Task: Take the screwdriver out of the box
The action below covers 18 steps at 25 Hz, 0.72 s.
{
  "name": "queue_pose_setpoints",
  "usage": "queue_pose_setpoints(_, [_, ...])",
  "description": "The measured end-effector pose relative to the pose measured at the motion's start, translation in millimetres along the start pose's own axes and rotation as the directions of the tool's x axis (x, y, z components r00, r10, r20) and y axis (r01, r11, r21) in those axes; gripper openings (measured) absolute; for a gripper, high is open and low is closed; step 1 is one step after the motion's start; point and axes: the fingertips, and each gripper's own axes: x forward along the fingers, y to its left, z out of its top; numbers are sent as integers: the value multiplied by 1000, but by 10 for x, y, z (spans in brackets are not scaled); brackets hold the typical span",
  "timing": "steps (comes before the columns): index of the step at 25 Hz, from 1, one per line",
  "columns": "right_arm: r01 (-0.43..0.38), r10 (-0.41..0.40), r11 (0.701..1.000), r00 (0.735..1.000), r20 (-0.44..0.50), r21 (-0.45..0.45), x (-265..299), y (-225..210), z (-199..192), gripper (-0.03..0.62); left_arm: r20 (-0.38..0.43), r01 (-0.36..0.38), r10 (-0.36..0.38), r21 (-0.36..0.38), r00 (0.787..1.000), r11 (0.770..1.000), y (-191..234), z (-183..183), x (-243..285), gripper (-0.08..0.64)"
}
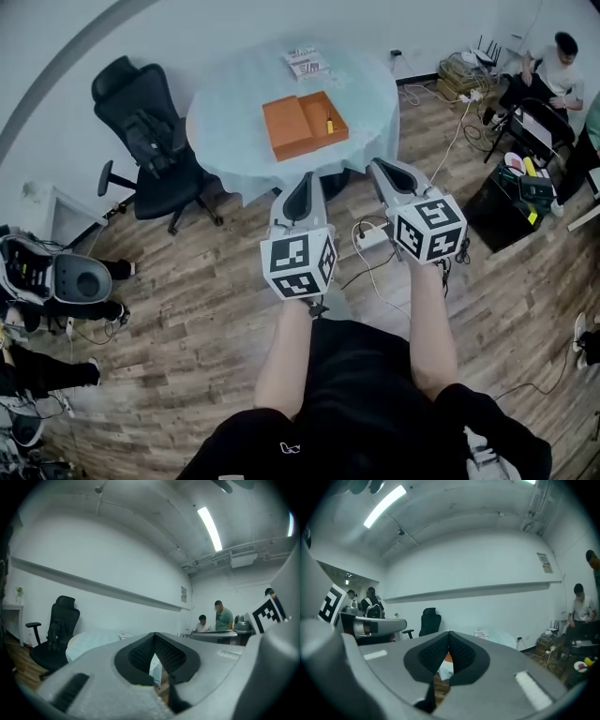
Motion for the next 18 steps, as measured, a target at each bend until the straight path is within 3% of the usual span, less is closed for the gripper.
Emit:
queue_pose_setpoints(9, [92,-92,996,996,-23,14,808,-862,-126,12,-40,52,-55,-66,998,996,356,-330,1217,3])
queue_pose_setpoints(13, [145,-143,989,976,-162,3,1452,-1111,-393,12,-106,16,-27,-100,994,995,814,-484,1738,3])
queue_pose_setpoints(18, [128,-103,990,949,-299,66,2460,-1282,-887,12,-223,-38,6,-138,975,990,1565,-864,2472,3])
